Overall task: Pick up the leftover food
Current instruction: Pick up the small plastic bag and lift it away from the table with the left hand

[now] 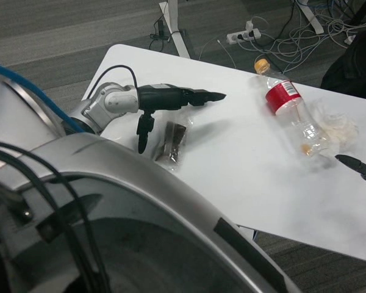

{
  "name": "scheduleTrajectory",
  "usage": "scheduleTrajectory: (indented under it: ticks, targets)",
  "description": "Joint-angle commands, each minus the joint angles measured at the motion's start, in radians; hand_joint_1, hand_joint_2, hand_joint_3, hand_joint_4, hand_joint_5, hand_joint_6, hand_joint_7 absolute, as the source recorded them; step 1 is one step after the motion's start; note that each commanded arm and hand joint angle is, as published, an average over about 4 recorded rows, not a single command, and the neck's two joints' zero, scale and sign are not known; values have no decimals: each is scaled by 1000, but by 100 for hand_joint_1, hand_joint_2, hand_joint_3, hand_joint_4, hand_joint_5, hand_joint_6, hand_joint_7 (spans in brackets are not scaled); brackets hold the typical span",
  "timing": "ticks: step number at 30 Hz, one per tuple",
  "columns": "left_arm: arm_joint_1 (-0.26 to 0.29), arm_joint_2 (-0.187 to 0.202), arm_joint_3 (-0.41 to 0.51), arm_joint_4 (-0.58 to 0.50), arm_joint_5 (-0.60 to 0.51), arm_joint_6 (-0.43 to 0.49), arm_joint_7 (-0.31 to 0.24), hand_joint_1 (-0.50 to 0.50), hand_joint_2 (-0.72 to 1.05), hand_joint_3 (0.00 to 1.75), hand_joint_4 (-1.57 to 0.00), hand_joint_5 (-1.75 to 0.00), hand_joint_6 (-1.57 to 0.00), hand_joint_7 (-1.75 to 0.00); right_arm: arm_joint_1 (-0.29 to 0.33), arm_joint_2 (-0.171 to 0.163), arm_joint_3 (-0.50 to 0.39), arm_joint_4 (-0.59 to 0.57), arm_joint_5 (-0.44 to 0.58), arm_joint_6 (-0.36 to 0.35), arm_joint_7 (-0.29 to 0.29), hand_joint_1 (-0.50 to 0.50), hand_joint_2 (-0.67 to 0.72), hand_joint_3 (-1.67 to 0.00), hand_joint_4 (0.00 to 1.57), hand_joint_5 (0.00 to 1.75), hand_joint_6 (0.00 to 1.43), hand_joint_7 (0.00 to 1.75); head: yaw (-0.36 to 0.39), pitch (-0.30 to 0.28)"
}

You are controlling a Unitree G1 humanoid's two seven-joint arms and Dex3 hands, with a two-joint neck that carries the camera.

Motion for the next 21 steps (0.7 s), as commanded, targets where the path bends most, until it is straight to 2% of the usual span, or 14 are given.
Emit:
scheduleTrajectory:
  ticks: [1, 5, 10, 16, 21]
  targets:
    - [31, 49, -1, 8, 38, -10, 1, -50, 25, 0, -11, 0, 0, 0, 5, -20, 13, -13, 18, -4, 1, -42, -3, -8, 3, 0, 0, 0, -2, -9]
    - [51, 82, 13, 9, 55, -71, 15, -50, 63, 0, -5, 0, 0, 0, 7, -25, 16, -15, 21, -4, 1, -42, -3, -8, 3, 0, 0, 0, -6, -13]
    - [77, 122, 23, 11, 85, -140, 46, -50, 91, 4, 0, 0, 0, 0, 10, -31, 17, -18, 28, -4, 1, -42, -3, -8, 3, 0, 0, 0, -16, -11]
    - [69, 131, 15, 26, 149, -155, 72, -50, 105, 9, 0, 0, 0, 0, 13, -33, 17, -18, 33, -4, 1, -42, -3, -8, 3, 0, 0, 0, -21, -8]
    - [34, 137, -19, 72, 213, -155, 77, -50, 105, 9, -1, 0, 0, 0, 13, -34, 17, -18, 38, -4, 1, -42, 0, -8, 4, 0, 0, 0, -28, -4]
